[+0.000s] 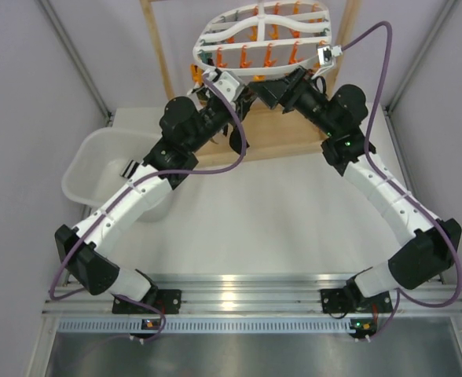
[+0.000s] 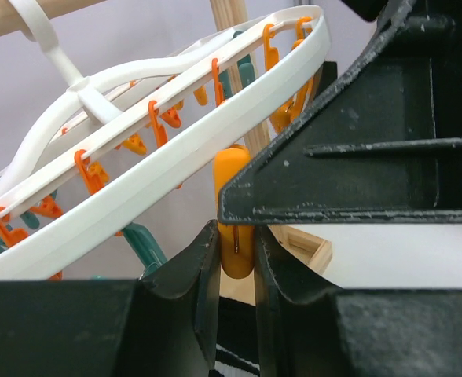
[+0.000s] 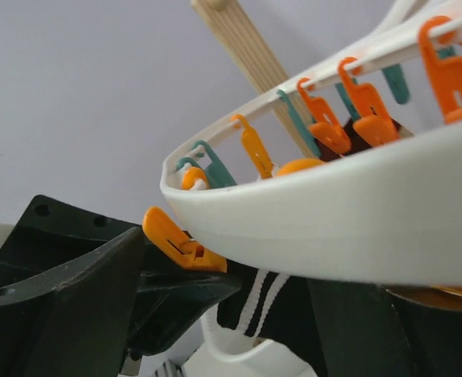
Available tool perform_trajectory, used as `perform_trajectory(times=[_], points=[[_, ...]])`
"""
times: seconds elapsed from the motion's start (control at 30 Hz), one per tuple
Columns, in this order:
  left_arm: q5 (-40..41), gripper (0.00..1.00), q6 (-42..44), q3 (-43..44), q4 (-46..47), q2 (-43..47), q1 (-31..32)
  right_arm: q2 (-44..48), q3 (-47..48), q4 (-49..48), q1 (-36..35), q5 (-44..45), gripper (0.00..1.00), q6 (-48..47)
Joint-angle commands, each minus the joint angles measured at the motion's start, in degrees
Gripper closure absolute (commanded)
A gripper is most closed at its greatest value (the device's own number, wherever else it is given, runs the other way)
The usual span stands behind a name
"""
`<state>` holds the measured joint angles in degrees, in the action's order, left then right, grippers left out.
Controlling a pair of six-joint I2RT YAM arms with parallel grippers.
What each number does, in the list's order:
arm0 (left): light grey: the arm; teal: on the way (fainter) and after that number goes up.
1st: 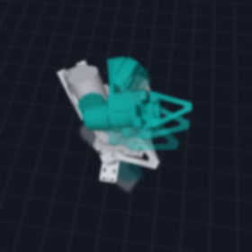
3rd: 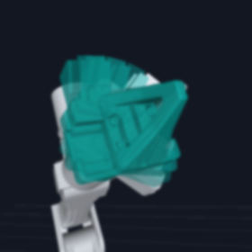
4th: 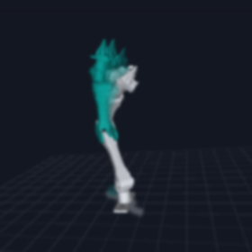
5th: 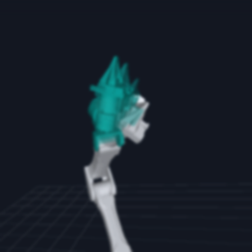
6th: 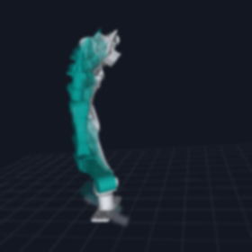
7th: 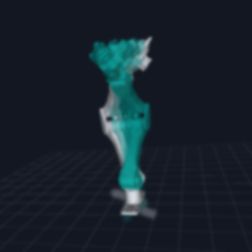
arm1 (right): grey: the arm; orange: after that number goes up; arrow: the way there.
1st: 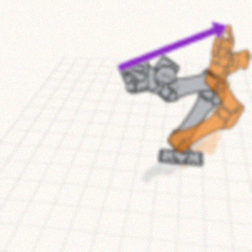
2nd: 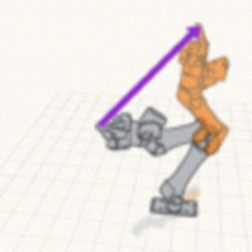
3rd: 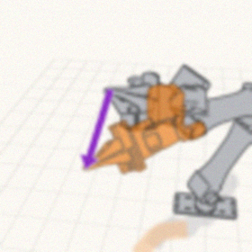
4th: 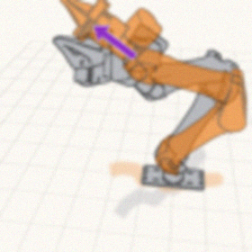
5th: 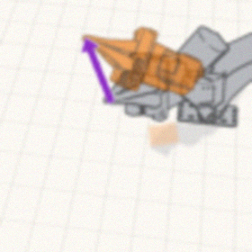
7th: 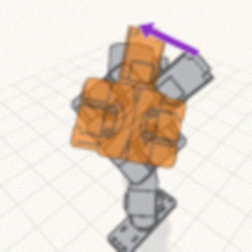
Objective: Clip the socks to the hanger
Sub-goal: Open the clamp at the hanger.
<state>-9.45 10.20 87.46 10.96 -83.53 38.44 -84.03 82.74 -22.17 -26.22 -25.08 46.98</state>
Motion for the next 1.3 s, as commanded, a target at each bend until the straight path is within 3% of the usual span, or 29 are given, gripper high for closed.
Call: perform_trajectory(times=[0.0, 0.13, 0.23, 0.37, 0.53, 0.6, 0.87, 1.1, 1.23, 1.27], points=[[-2.3, 1.0, 4.6, -1.3, 3.6, 2.4, 0.7, 4.2, 1.6, 8.7, -0.9, 9.9, 0.2, -3.6], [-1.9, 1.0, 8.2, -2.0, 3.6, 2.4, 0.7, 5.0, 1.5, 10.8, -1.0, 11.3, 0.18, -4.3], [-0.6, 1.0, 10.1, -2.1, 3.7, 2.1, 0.7, 6.2, -2.0, 4.2, -1.1, 6.6, 0.24, -5.3], [-1.0, 1.0, 14.9, -4.5, 6.4, 2.9, 1.3, 4.8, -1.8, 2.8, -1.1, 4.2, 0.3, -3.5], [-4.4, 1.0, 21.4, -9.2, 13.4, 4.2, 1.2, 1.9, -0.3, -4.6, -1.1, 0.3, 0.31, -2.8], [-4.6, 1.0, 22.2, -10.9, 17.1, 4.1, 1.2, 1.4, 0.4, -5.2, -1.1, -0.5, 0.3, -2.9], [-4.6, 1.0, 22.1, -11.7, 20.1, 3.5, 1.2, 1.3, 0.0, -7.4, -1.1, -0.4, 0.51, -3.7], [-7.6, 1.0, 21.0, -12.0, 19.1, 4.3, 1.2, -1.4, 2.9, -9.4, -1.2, -1.2, 0.47, -2.4], [-7.2, 1.0, 20.6, -11.6, 18.9, 4.3, 1.3, -1.3, 2.4, -10.1, -1.2, -0.8, 0.58, -2.3], [-7.3, 1.0, 20.6, -11.4, 18.8, 4.4, 1.2, -1.3, 2.1, -10.4, -1.2, -0.7, 0.7, -2.2]])
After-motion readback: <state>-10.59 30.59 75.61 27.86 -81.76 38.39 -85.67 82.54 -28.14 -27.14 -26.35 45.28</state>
